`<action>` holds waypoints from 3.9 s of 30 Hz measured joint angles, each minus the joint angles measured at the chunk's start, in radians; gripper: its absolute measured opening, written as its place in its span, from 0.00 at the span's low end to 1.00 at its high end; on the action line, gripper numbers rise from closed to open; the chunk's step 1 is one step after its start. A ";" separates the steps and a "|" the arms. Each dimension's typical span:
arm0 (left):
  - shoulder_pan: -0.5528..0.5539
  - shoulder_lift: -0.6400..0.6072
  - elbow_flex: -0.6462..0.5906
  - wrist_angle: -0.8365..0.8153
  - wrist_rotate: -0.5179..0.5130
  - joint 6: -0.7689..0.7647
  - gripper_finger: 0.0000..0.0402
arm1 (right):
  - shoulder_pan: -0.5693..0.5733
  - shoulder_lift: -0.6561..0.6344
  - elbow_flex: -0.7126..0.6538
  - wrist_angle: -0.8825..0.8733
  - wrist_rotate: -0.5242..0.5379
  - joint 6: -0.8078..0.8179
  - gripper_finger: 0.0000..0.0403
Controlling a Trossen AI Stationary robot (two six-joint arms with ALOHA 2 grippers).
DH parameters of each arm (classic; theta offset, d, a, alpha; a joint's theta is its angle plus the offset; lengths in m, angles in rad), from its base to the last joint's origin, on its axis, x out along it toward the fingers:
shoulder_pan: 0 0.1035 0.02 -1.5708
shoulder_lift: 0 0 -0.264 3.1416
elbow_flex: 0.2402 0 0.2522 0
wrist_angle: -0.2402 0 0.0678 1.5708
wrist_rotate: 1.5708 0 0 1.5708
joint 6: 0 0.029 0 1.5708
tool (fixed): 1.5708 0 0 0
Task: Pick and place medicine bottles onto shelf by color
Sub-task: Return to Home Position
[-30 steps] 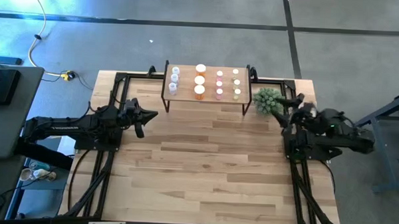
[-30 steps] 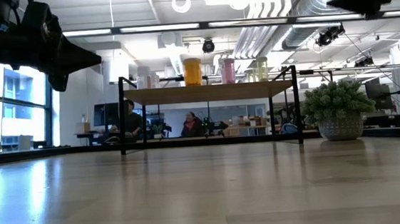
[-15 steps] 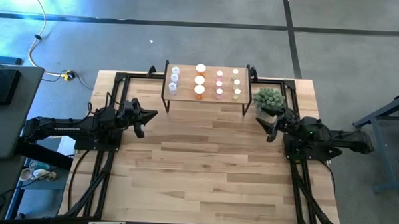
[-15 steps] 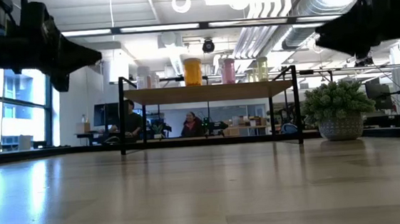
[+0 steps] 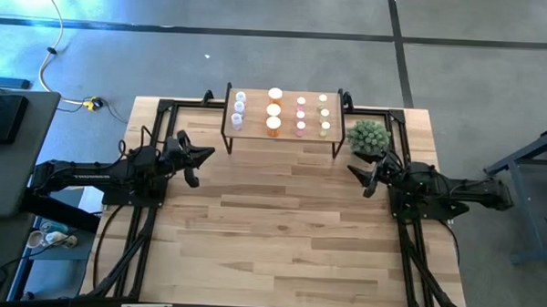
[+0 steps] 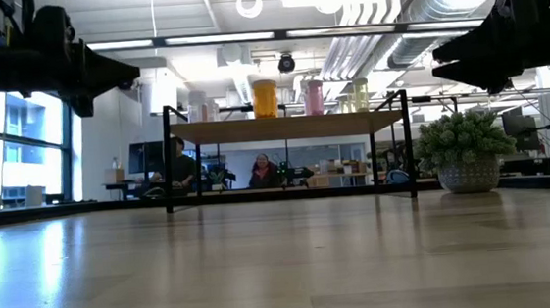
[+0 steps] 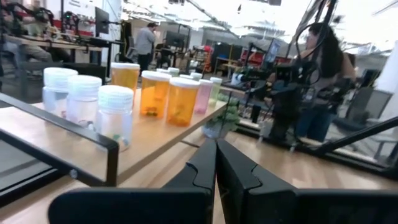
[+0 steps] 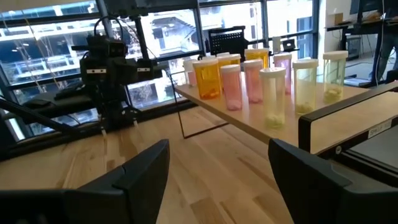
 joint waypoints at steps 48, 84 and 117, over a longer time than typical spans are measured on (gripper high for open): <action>0.000 0.000 0.000 -0.050 -0.002 0.085 0.00 | 0.000 -0.001 -0.002 0.000 0.001 -0.002 0.65; 0.000 0.000 0.000 -0.051 -0.002 0.085 0.00 | 0.000 -0.001 -0.002 0.000 0.001 -0.002 0.65; 0.000 0.000 0.000 -0.050 -0.002 0.085 0.00 | 0.000 -0.001 -0.002 0.000 0.001 -0.002 0.65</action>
